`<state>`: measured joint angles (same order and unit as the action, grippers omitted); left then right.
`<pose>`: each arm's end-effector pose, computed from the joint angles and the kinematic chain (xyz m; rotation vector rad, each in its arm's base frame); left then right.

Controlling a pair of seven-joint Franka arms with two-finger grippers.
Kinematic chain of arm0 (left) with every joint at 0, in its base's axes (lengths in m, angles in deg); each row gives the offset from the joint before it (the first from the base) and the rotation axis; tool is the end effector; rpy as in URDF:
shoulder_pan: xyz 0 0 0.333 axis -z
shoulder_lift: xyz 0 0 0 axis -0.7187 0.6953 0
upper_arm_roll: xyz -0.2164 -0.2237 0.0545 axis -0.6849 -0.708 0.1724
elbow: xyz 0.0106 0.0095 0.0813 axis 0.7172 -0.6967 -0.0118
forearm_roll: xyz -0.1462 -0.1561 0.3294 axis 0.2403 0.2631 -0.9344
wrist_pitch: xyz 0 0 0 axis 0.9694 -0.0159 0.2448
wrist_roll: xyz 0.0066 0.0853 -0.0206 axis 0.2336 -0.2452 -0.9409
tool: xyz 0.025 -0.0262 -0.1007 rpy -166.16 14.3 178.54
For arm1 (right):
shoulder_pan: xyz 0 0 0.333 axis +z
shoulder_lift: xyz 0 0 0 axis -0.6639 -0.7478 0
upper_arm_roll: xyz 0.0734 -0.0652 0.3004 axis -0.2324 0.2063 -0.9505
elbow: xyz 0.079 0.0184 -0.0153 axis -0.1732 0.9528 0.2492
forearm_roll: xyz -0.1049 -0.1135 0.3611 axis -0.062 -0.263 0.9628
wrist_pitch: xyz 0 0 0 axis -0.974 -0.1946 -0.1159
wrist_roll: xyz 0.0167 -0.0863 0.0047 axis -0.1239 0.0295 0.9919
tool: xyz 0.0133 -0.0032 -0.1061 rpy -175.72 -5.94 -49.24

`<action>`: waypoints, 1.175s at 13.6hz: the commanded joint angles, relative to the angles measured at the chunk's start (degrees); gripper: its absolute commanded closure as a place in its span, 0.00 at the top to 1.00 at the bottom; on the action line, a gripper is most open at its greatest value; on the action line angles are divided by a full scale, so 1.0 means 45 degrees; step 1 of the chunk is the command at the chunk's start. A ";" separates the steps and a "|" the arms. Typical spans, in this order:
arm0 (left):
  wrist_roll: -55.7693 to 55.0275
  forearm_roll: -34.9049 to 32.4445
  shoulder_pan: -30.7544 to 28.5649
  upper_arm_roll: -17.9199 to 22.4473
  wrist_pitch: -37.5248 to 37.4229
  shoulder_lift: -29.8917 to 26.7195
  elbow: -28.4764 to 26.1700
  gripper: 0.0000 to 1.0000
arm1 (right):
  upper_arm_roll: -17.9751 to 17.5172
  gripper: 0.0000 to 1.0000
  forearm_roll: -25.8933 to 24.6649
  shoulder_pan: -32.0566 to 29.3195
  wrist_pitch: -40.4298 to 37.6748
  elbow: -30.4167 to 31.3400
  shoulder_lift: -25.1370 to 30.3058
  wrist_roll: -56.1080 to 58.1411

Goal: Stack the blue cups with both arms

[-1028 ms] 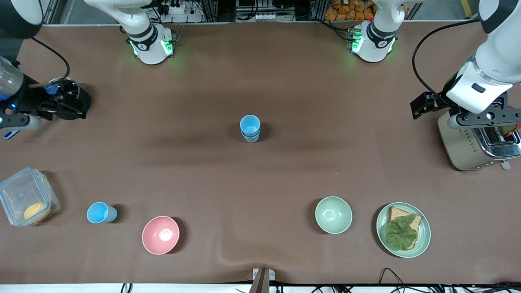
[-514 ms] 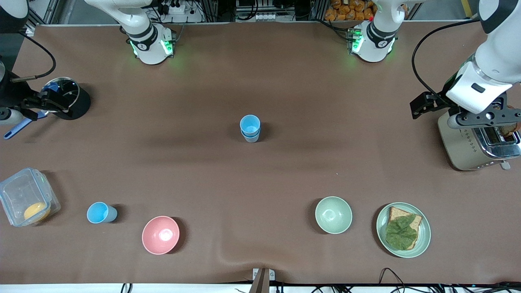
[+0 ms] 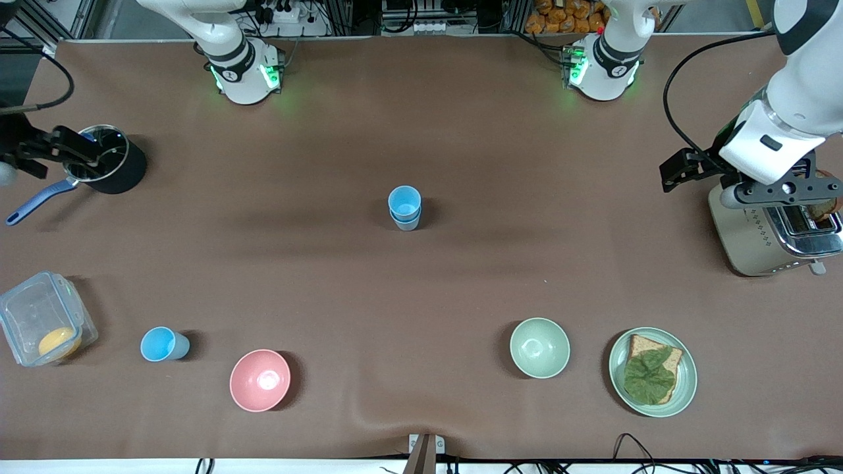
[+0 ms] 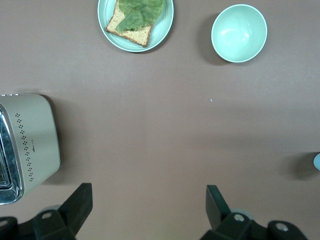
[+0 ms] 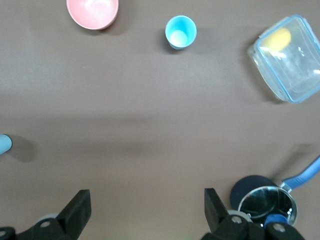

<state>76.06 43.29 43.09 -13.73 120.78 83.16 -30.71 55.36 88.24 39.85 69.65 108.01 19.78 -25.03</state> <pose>0.5615 -0.1073 0.5977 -3.1140 -0.0489 0.0348 0.5388 -0.0344 0.6299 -3.1222 -0.0290 0.0567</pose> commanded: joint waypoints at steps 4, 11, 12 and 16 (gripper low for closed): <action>0.0092 0.0308 -0.0009 -0.0020 0.0018 0.0094 0.0060 1.00 | -0.0144 1.00 -0.0111 -0.0393 -0.0802 -0.0342 0.0116 -0.0272; 0.0268 0.0132 -0.0009 0.0000 0.0018 0.0094 0.0060 1.00 | -0.0144 1.00 -0.0129 -0.0373 -0.0764 -0.0342 0.0175 -0.0252; 0.0268 0.0132 0.0010 0.0000 0.0018 0.0094 0.0060 1.00 | -0.0144 1.00 -0.0130 -0.0354 -0.0705 -0.0361 0.0136 -0.0252; 0.0268 0.0132 -0.0009 0.0000 0.0018 0.0094 0.0079 1.00 | -0.0144 1.00 -0.0208 -0.0412 -0.0685 -0.0342 0.0096 -0.0174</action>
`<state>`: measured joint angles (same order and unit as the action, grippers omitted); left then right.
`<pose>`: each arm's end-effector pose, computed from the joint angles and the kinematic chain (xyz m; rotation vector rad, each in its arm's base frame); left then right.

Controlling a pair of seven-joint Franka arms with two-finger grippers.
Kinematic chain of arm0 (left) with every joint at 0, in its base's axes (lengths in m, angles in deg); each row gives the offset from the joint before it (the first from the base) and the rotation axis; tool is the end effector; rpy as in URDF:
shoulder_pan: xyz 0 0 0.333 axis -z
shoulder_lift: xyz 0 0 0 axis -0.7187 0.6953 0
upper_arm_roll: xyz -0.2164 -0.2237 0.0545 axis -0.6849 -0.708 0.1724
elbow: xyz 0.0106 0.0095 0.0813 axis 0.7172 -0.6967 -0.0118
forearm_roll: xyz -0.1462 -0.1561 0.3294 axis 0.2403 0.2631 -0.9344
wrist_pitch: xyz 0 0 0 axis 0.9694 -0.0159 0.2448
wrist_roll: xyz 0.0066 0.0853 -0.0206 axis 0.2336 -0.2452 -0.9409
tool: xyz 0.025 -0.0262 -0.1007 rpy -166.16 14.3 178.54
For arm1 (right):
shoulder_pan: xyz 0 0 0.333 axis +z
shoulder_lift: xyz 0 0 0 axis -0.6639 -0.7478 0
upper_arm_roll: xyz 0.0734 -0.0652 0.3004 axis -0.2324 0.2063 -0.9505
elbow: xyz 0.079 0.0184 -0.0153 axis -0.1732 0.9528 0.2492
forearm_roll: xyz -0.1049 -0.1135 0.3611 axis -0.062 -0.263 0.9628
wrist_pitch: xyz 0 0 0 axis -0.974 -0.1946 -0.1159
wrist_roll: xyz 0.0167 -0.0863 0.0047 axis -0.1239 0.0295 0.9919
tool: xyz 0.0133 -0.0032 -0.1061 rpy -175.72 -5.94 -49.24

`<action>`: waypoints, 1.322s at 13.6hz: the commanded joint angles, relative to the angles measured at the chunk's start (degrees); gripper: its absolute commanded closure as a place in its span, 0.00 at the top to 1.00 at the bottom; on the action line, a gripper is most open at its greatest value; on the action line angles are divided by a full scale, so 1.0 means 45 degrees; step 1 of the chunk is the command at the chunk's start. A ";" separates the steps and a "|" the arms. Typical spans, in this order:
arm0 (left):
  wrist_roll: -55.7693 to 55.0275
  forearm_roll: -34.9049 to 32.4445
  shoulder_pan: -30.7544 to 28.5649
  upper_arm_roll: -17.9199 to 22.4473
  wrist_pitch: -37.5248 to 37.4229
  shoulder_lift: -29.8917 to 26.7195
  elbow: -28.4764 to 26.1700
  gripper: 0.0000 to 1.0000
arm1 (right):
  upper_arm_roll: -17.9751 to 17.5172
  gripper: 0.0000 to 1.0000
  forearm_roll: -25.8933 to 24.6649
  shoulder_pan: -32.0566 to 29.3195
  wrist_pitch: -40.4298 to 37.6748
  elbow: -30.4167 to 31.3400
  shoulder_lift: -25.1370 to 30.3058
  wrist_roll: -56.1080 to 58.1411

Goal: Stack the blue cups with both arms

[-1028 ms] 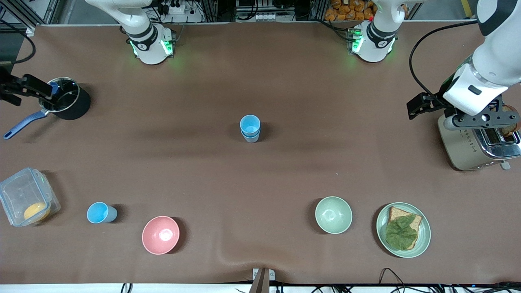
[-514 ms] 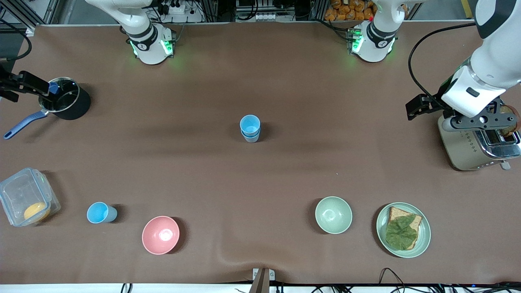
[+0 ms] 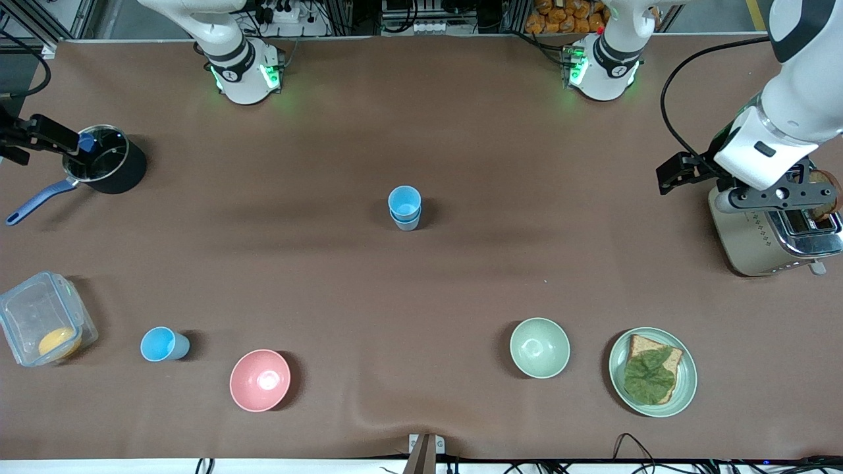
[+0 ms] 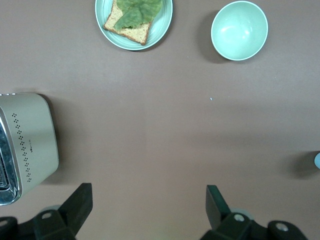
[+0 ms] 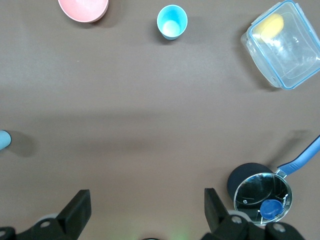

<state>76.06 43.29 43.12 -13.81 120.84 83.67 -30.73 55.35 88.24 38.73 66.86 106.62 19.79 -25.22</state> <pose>0.5637 -0.1083 0.5927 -3.1144 -0.0457 0.0475 0.5330 -0.0444 0.6372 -3.1191 0.0056 0.0941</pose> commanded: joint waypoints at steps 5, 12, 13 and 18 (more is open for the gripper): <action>0.0307 0.0112 -0.0016 0.0018 0.0005 -0.0019 0.0083 1.00 | -0.0181 1.00 -0.0227 -0.0223 -0.0046 -0.0073 0.0095 -0.0035; 0.0268 0.0131 -0.0016 0.0018 -0.0015 0.0039 0.0102 1.00 | -0.0181 1.00 -0.0188 -0.0145 -0.0104 -0.0405 -0.0197 -0.0094; 0.0268 0.0131 -0.0016 0.0018 -0.0015 0.0039 0.0103 1.00 | -0.0181 1.00 -0.0188 -0.0144 -0.0066 -0.0424 -0.0217 -0.0094; 0.0287 0.0112 -0.0055 0.0018 -0.0015 0.0020 0.0103 1.00 | -0.0181 1.00 -0.0188 -0.0223 -0.0065 -0.0776 -0.0393 -0.0074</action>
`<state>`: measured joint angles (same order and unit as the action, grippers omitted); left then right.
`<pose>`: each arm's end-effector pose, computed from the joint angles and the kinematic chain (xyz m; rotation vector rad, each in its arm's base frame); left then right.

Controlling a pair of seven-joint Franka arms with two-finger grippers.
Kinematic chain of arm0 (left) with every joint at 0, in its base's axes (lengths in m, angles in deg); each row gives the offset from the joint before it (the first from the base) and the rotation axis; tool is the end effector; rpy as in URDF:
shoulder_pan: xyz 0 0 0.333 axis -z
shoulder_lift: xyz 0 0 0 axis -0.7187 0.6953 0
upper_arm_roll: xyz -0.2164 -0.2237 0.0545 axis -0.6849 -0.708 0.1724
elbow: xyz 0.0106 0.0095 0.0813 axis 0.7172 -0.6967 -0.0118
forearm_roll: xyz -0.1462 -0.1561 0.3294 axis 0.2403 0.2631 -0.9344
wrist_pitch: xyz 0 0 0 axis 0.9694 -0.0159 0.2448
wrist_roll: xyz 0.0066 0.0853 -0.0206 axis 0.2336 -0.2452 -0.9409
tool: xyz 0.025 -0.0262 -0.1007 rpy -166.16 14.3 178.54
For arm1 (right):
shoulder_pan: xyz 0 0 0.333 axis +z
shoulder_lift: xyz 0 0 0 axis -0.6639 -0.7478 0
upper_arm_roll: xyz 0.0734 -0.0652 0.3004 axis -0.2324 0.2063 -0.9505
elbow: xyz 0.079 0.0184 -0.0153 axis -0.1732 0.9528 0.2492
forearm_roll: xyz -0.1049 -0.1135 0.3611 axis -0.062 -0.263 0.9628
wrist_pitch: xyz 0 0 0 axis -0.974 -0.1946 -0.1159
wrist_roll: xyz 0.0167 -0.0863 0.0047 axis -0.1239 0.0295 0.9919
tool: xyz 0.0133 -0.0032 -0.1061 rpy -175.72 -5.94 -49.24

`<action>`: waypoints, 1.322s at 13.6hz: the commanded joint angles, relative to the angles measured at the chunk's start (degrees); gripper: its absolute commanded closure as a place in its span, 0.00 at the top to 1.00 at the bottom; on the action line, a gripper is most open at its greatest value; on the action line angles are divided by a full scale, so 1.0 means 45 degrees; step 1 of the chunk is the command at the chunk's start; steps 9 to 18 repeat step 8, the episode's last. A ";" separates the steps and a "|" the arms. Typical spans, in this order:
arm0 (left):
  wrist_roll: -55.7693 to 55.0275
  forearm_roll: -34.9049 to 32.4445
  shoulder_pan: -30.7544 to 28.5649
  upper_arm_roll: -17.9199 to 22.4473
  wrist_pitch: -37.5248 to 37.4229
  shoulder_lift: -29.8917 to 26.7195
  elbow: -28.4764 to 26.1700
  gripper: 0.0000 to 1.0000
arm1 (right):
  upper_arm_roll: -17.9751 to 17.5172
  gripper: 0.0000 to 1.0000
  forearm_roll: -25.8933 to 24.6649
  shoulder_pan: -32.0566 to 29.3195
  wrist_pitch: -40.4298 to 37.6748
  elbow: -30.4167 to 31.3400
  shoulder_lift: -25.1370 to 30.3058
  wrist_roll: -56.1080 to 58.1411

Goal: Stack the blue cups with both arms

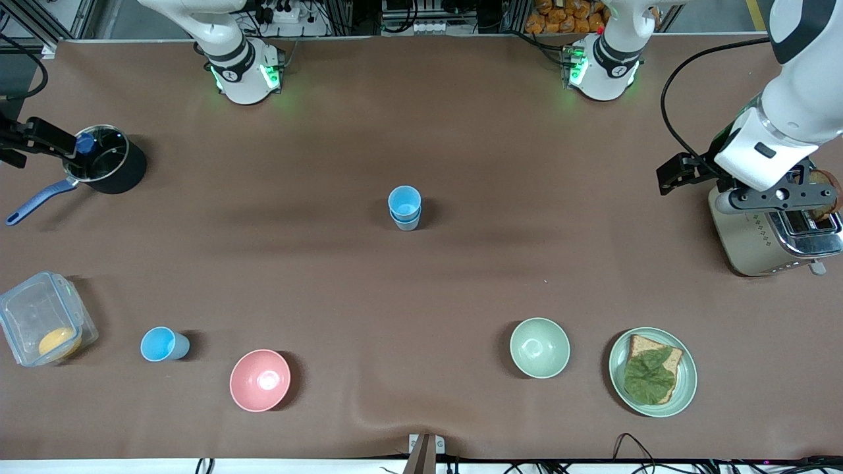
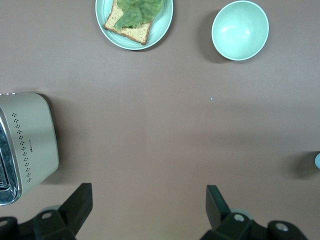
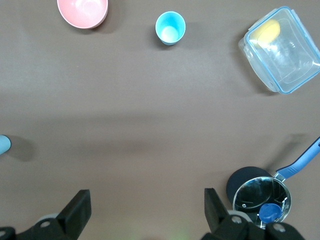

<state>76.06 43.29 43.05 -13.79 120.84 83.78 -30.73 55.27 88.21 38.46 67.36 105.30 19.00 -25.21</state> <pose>0.5644 -0.1074 0.5917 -3.1144 -0.0481 0.0506 0.5383 -0.0465 0.6411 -3.1223 0.0106 0.0663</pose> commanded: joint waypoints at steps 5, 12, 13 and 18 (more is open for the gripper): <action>0.0287 0.0111 -0.0118 -0.0026 -0.0171 -0.0199 0.0200 1.00 | -0.0182 1.00 -0.0123 -0.0066 -0.0137 -0.0501 -0.0648 -0.0096; 0.0287 0.0131 -0.0138 0.0013 -0.0522 -0.0356 0.0590 1.00 | -0.0182 1.00 -0.0162 -0.0065 -0.0136 -0.0637 -0.0727 -0.0057; 0.0287 0.0131 -0.0138 0.0013 -0.0522 -0.0356 0.0590 1.00 | -0.0182 1.00 -0.0162 -0.0065 -0.0136 -0.0637 -0.0727 -0.0057; 0.0287 0.0131 -0.0138 0.0013 -0.0522 -0.0356 0.0590 1.00 | -0.0182 1.00 -0.0162 -0.0065 -0.0136 -0.0637 -0.0727 -0.0057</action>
